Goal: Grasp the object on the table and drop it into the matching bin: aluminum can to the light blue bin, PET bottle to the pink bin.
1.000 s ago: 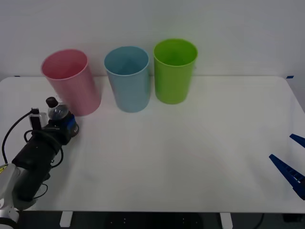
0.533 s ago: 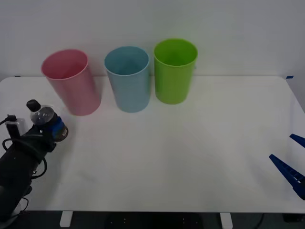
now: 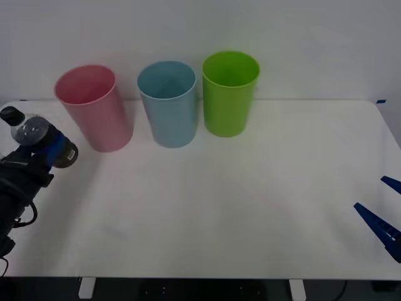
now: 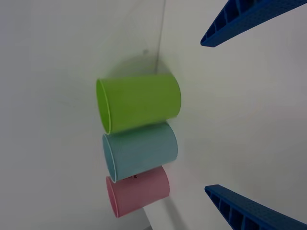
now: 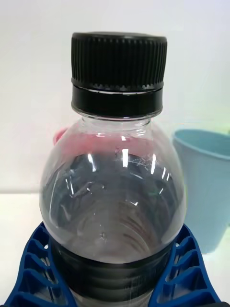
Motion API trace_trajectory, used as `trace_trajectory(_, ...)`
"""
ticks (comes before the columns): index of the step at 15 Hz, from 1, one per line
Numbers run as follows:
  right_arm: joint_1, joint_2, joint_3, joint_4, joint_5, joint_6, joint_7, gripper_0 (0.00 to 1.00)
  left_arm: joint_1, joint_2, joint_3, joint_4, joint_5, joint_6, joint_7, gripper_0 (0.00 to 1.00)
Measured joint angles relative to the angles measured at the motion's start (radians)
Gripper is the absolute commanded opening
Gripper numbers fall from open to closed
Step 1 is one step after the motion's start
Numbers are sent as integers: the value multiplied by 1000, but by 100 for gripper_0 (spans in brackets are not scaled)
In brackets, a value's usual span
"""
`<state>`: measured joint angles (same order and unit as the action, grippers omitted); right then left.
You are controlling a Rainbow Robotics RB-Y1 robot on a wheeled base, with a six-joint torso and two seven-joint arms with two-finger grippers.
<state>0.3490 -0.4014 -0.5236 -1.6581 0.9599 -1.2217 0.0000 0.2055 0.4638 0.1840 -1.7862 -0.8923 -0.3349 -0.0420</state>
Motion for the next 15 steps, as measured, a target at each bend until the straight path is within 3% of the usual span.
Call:
trace_trajectory(3, 0, 0, 0, 0, 0, 0, 0, 100, -47, 96, 0, -11, 65, 0, 84, 0)
trace_trajectory(8, 0, 0, 0, 0, 0, 0, 0, 100, -113, 375, -31, -8, 232, 2, 250, 0)
trace_trajectory(10, 0, 0, 0, 0, 0, 0, 0, 100, -147, 456, -53, 13, 298, 4, 265, 0)
trace_trajectory(12, 0, 0, 0, 0, 0, 0, 0, 100, -211, 508, -93, 57, 330, 11, 263, 0)
trace_trajectory(15, 0, 0, 0, 0, 0, 0, 0, 100, -340, 530, -174, 150, 333, 12, 256, 0)
